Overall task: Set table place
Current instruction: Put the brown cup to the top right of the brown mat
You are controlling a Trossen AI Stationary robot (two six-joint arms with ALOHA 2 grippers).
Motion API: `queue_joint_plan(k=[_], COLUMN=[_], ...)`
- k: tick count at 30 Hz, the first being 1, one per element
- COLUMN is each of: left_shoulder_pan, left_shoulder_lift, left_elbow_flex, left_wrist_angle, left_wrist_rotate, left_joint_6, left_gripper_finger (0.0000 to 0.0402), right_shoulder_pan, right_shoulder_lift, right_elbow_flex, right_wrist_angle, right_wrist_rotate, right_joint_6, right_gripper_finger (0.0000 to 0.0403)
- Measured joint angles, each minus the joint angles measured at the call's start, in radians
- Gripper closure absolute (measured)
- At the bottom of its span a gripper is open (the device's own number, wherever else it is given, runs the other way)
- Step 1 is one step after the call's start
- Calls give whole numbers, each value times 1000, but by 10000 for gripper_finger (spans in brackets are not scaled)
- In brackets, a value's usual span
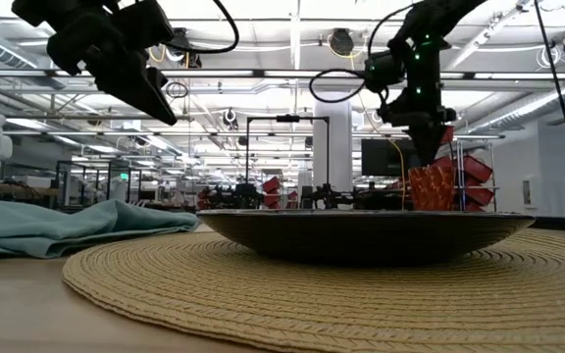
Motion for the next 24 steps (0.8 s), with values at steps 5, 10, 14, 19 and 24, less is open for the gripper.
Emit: queue_joint_plan(k=[5, 10, 14, 19, 24], left_shoulder_pan=[6, 21, 24, 24, 24], left_shoulder_lift=[0, 0, 0, 0, 0], left_elbow_flex=[0, 0, 0, 0, 0], left_wrist_angle=[10, 25, 26, 25, 17], left_wrist_rotate=[0, 0, 0, 0, 0], left_joint_6=[0, 0, 0, 0, 0], left_gripper_finger=[318, 318, 318, 318, 318], right_shoulder_pan=[-21, -40, -57, -60, -60], right_shoulder_lift=[12, 27, 56, 104, 128], right_elbow_flex=[0, 0, 0, 0, 0], right_wrist_angle=[13, 32, 33, 34, 33], right_wrist_rotate=[-6, -9, -15, -14, -8], right_joint_6=[-28, -47, -52, -49, -14], right_gripper_finger=[307, 307, 307, 324, 393])
